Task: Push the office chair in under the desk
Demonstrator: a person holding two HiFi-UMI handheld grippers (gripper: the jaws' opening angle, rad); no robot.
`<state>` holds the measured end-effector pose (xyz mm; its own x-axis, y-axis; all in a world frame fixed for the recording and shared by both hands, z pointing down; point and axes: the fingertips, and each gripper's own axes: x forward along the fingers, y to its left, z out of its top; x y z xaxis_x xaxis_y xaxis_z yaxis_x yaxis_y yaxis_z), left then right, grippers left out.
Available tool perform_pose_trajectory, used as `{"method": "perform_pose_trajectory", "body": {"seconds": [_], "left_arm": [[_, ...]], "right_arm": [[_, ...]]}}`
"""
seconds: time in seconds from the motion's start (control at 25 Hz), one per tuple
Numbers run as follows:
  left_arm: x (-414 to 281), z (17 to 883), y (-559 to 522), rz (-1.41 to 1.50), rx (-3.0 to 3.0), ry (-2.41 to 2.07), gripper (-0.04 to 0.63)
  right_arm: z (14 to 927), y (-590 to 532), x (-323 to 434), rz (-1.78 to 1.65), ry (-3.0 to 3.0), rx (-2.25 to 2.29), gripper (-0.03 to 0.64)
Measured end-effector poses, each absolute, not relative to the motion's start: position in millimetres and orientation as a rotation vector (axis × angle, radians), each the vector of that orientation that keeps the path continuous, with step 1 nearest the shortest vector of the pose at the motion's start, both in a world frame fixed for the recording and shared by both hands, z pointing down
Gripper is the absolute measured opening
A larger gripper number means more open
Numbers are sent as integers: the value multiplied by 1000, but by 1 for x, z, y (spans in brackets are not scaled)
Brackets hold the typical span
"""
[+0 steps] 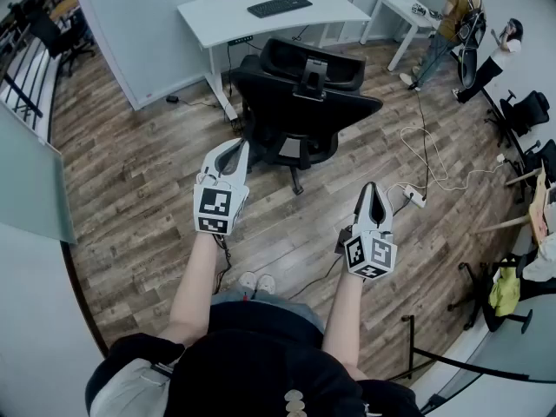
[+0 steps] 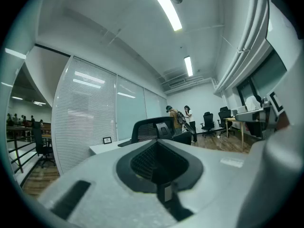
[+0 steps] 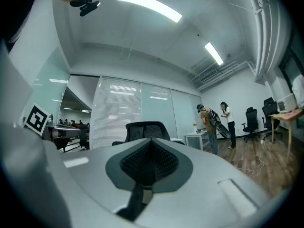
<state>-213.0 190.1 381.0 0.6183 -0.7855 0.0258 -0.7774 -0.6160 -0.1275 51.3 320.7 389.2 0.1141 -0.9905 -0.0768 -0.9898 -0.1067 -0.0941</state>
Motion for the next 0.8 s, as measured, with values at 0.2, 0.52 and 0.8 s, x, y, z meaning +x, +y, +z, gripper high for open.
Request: {"method": "perform_pose_trajectory", "body": {"seconds": [0.2, 0.52, 0.8], "left_arm": [[-216, 380, 189, -119, -2732, 1330, 8], [-215, 381, 189, -124, -2737, 1323, 8], [-215, 384, 188, -163, -2721, 1343, 8]], "right_arm": [[388, 319, 50, -9, 2014, -2249, 8], [388, 317, 51, -27, 2016, -2244, 8], [390, 315, 51, 9, 2070, -2283, 8]]}}
